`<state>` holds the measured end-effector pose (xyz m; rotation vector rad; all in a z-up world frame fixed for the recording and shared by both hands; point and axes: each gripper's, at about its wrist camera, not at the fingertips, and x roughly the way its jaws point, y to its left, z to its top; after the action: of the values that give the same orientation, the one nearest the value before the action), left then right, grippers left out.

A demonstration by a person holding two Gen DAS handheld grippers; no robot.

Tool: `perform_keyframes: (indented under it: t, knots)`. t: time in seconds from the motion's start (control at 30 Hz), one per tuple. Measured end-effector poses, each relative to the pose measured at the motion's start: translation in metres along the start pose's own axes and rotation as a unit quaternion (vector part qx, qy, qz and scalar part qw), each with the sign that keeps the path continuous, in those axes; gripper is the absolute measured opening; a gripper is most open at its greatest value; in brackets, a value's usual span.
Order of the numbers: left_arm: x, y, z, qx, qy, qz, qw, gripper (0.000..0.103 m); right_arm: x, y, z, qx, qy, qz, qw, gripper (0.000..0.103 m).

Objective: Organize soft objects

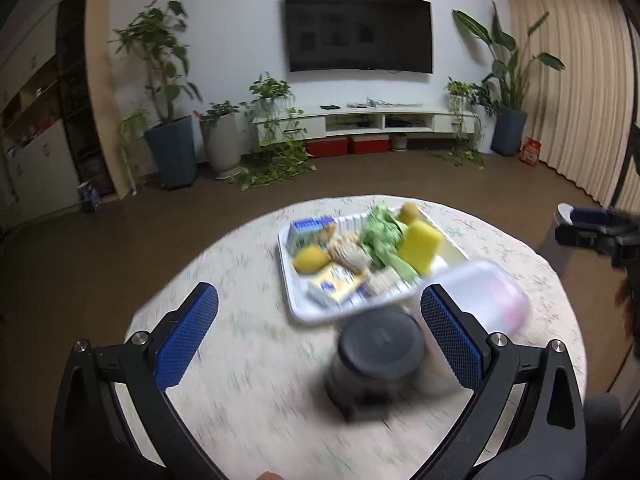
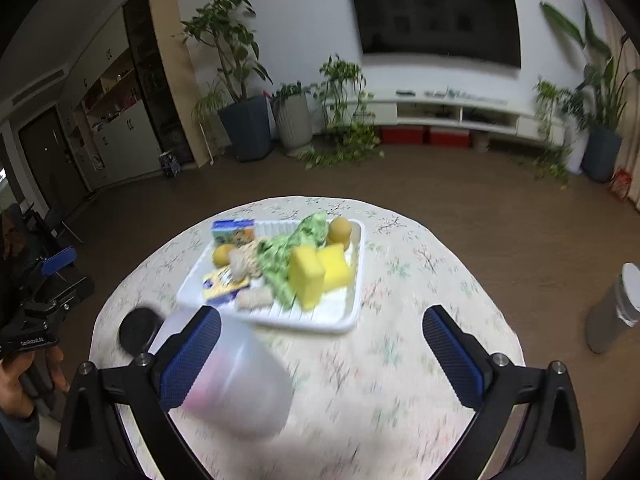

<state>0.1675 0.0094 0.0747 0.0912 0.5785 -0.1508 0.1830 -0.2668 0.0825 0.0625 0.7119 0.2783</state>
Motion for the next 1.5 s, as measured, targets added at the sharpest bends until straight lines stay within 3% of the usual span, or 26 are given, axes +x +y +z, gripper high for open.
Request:
perform_keyframes:
  t: [0.3,0.5,0.83,1.03,1.5]
  knots:
    - [-0.054,-0.033,-0.056,-0.049,0.023,0.008,0.9985,0.103,-0.06,0.064,-0.083,-0.015,-0.038,-0.037,0.998,0.103]
    - [-0.073,-0.047,-0.069,-0.054,0.014,0.052,0.9971,0.103,-0.082,0.09,-0.112,-0.03,-0.077,-0.063,0.995,0.103]
    - [-0.084,-0.051,-0.08,-0.074,0.036,0.099,0.9917,0.103,-0.101,0.093,-0.124,-0.022,-0.093,-0.087,0.992,0.103]
    - [-0.083,-0.05,-0.084,-0.08,0.047,0.093,0.9913,0.103,-0.104,0.097,-0.125,-0.026,-0.091,-0.09,0.991,0.103]
    - [-0.086,-0.055,-0.085,-0.067,0.05,0.133,0.9876,0.103,-0.104,0.105,-0.129,-0.034,-0.076,-0.096,0.992,0.103]
